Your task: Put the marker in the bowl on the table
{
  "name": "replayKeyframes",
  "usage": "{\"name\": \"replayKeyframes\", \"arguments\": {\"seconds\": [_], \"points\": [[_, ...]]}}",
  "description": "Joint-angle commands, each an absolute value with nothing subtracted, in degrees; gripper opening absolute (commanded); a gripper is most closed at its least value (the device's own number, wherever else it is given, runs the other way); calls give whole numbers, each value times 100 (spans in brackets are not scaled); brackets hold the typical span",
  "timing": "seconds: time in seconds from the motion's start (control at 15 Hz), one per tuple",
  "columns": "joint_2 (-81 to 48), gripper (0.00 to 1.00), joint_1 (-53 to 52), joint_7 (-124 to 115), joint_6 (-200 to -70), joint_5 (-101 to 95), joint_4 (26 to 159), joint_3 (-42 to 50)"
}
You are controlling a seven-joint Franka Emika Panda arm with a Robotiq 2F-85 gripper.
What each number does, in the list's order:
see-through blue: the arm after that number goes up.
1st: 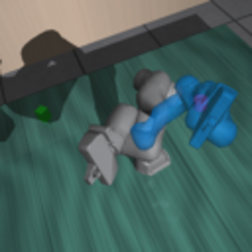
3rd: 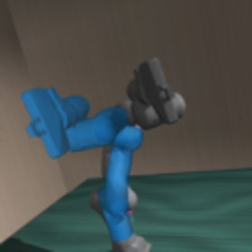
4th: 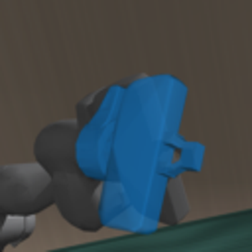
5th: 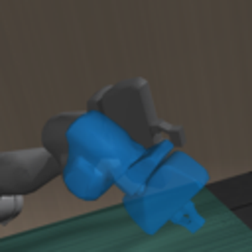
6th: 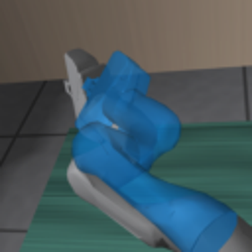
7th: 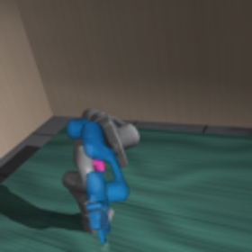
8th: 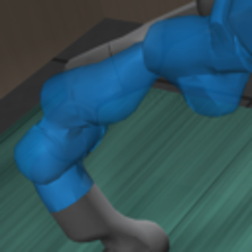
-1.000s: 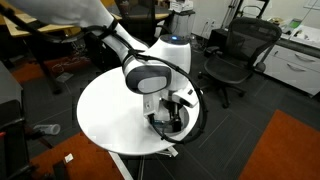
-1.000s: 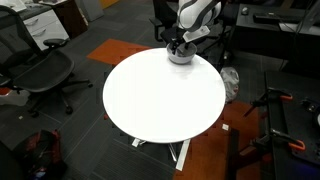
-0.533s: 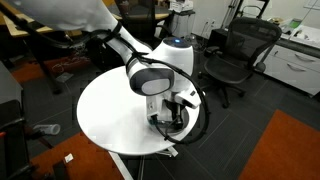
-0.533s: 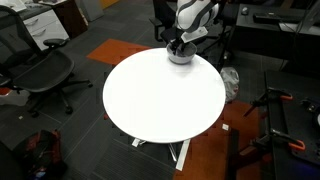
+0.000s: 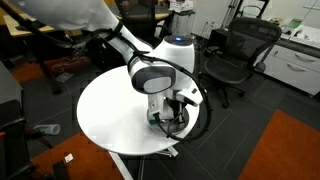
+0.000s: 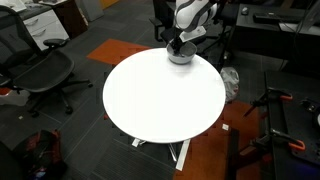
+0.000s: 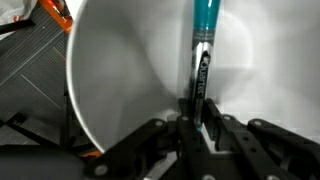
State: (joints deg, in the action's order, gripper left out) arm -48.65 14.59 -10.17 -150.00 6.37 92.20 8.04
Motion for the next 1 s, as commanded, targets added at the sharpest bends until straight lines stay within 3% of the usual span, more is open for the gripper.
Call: {"name": "replayKeyframes", "arguments": {"seconds": [0.0, 0.93], "points": [[-4359, 5, 1286, -894, -15060, 580, 9649, 866], [-1681, 5, -165, -1285, -15296, -1324, 12590, 1257]]}}
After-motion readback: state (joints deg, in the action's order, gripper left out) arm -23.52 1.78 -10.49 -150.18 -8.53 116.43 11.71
